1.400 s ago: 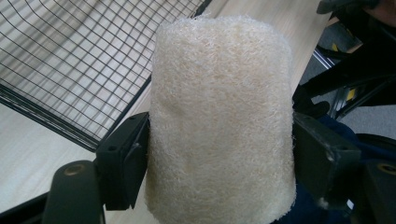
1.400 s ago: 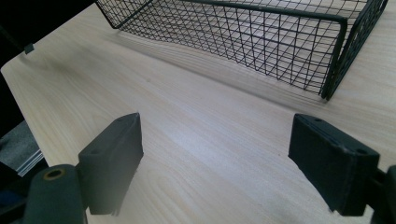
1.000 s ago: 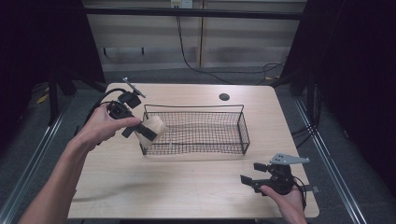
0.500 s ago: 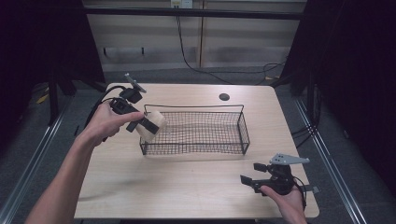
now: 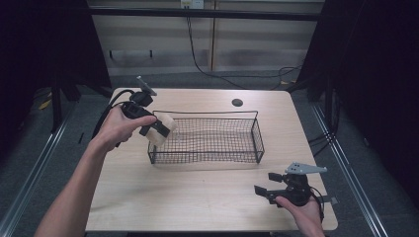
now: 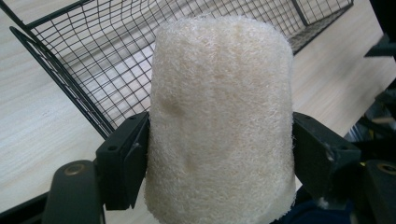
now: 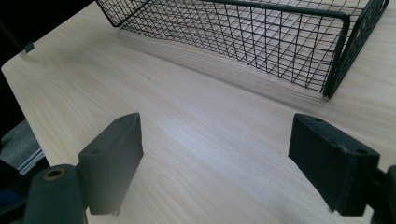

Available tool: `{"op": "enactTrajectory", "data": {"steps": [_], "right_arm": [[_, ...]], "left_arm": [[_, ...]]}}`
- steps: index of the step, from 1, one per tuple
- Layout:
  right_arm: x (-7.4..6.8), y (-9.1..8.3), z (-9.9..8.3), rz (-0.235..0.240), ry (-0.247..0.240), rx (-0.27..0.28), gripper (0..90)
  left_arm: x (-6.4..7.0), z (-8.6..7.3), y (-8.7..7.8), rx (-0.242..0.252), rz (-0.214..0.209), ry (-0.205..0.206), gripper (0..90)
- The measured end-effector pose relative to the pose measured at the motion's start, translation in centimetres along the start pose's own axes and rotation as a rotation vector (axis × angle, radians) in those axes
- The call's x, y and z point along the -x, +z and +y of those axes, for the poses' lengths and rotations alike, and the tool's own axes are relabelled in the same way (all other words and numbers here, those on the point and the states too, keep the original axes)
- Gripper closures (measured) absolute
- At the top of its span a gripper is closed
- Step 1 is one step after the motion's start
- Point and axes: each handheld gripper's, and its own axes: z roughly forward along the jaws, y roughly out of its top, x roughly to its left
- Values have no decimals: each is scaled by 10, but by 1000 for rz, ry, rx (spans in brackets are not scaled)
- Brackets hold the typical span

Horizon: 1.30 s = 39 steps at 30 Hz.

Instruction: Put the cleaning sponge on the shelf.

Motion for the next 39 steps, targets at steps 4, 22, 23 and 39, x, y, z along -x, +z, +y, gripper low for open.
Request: {"op": "enactTrajectory", "data": {"steps": [4, 22, 23, 39], "right_arm": [[0, 0, 0, 0, 2, -2, 173], [0, 0, 0, 0, 6, -6, 173], [0, 0, 0, -1, 5, -5, 173], [0, 0, 0, 1, 6, -7, 172]], "left_arm": [[0, 4, 4, -2, 20, -24, 260], [4, 14, 28, -27, 99, -122, 260], [6, 15, 31, -28, 102, -127, 260], [18, 22, 58, -70, 204, -176, 260]]}}
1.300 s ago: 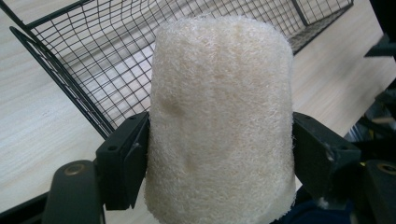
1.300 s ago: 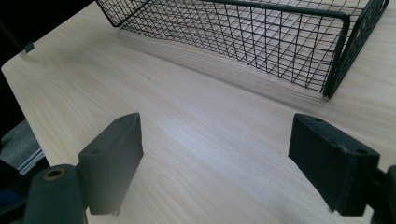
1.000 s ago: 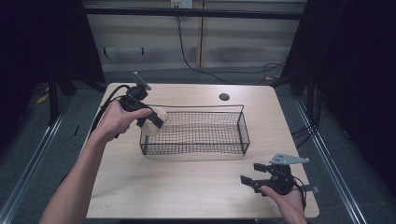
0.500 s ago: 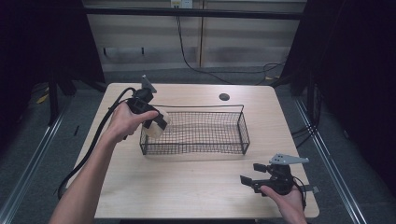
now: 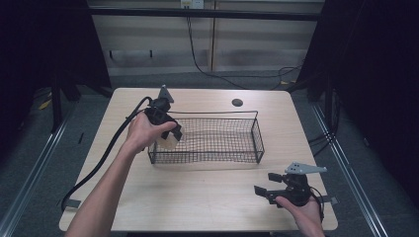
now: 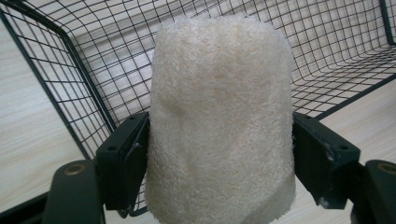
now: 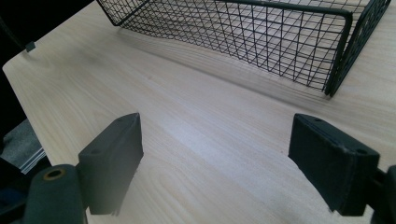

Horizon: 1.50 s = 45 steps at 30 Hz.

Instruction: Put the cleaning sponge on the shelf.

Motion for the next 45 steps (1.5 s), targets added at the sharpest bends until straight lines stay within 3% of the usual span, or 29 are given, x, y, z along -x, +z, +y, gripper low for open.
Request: {"op": "enactTrajectory", "data": {"steps": [21, 32, 43, 45], "right_arm": [[0, 0, 0, 3, -2, -5, 172], [0, 0, 0, 7, -2, -6, 172], [-1, 0, 0, 8, -2, -7, 172], [-1, 0, 0, 8, -4, -7, 172]], "left_arm": [[5, 4, 19, 3, 78, -79, 261], [8, 6, 37, -4, 128, -113, 260], [3, 6, 44, -13, 124, -128, 260], [1, 5, 46, -14, 87, -132, 260]]}}
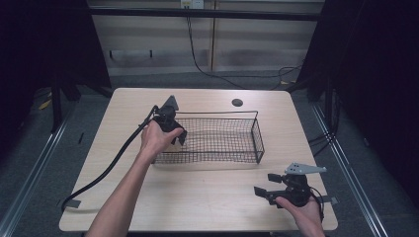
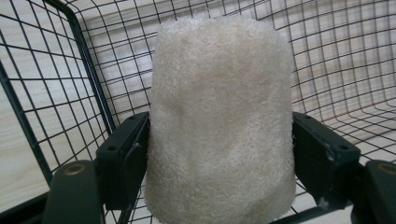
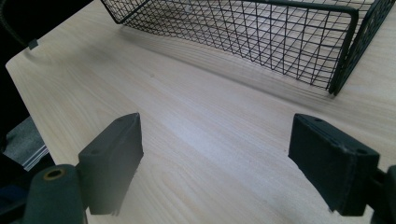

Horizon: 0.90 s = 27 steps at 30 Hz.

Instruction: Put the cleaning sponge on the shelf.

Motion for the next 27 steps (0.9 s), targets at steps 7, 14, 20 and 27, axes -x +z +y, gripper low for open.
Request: {"op": "enactTrajectory", "data": {"steps": [7, 14, 20, 27], "right_arm": [[0, 0, 0, 1, -1, 1, 172], [0, 0, 0, 2, -1, 1, 172], [0, 0, 0, 4, 0, 1, 172], [0, 0, 0, 3, 1, 1, 172]], "left_arm": [[-7, -1, 9, -15, 25, -17, 259], [-4, -1, 14, -36, 12, -12, 259], [-3, -1, 19, -45, 8, -12, 257], [-3, -1, 20, -52, -9, -12, 254]]}}
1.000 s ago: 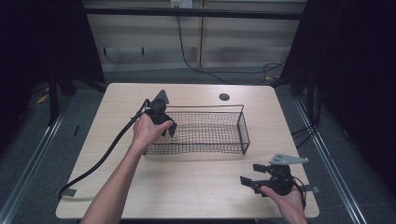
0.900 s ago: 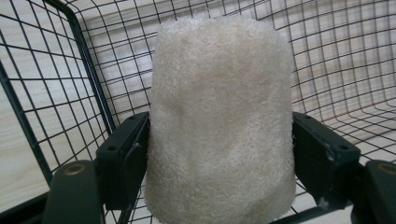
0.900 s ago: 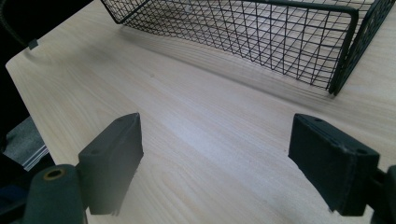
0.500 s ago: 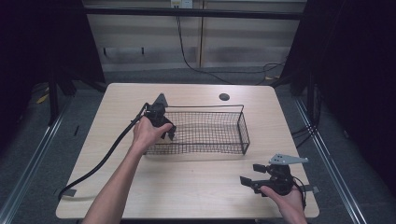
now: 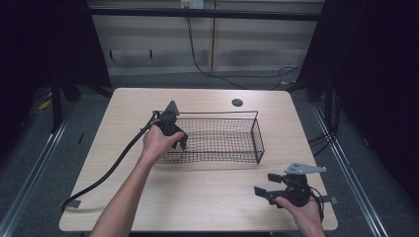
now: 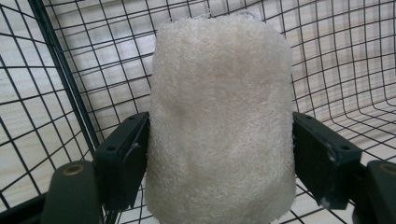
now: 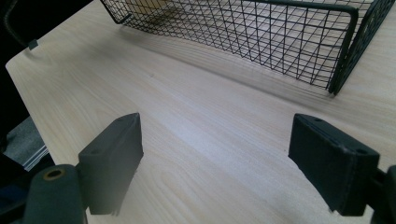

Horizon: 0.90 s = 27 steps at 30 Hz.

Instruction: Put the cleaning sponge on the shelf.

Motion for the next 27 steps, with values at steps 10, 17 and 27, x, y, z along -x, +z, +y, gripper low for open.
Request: {"op": "enactTrajectory", "data": {"steps": [10, 17, 27], "right_arm": [[0, 0, 0, 0, 0, 0, 172], [0, 0, 0, 0, 0, -2, 172], [0, 0, 0, -2, 2, -3, 172]], "left_arm": [[-2, 0, 0, -10, 7, 15, 242], [-2, 1, 1, -12, -7, 32, 179], [-4, 0, -9, 23, -34, 42, 180]]}}
